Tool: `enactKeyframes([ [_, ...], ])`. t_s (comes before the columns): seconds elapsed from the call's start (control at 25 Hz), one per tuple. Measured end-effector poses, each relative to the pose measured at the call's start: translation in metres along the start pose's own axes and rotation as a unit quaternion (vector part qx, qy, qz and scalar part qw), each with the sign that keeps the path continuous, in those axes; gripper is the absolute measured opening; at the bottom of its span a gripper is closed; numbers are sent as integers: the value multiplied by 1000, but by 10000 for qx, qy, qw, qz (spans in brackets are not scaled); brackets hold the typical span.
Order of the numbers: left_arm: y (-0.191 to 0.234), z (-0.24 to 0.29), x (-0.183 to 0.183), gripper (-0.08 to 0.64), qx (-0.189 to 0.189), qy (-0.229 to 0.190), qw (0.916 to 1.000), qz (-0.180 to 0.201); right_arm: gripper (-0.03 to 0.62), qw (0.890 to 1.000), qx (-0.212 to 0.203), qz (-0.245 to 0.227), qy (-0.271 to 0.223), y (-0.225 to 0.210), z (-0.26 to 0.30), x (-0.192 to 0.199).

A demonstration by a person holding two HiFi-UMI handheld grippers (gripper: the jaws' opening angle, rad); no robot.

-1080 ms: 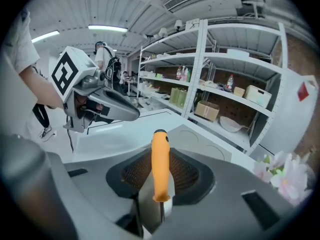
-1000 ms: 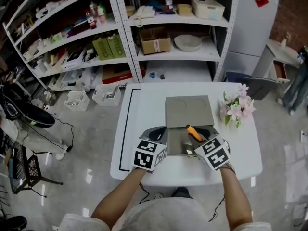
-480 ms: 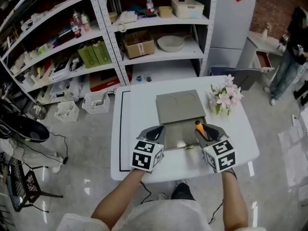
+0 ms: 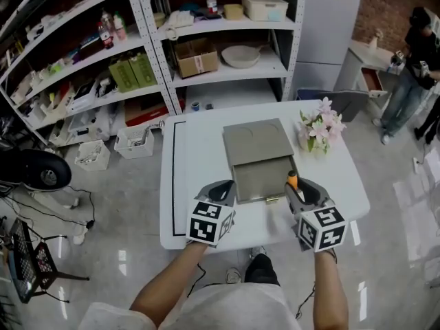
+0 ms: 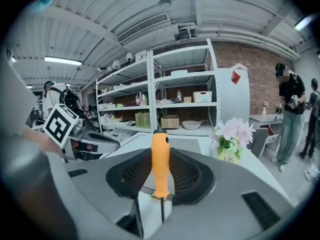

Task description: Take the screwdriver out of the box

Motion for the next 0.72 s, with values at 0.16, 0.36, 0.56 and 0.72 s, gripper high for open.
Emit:
enactKeyframes([
  [0.16,2,-4,9,5,-25,34,10000,-33,115,9999,22,122,-7,3,-2,9],
  [0.36,0,-9,17,5,-7,71,10000,-62,115,9998,21,188,2,6,-5,14],
  [0.56,0,-9,22,5,-14,105,9999,-86,115,9998,-26,208,10,6,-4,17],
  [0.72,0,-6,17,5,-16,99,9999,-95,115,9998,-61,203,39,4,-2,14],
])
Point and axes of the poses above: the fingertips, and each gripper's own axes: z forward along the fingers, y to its left, x out of its underside, the point moved 5 cm from there along -z, backward along the fingers
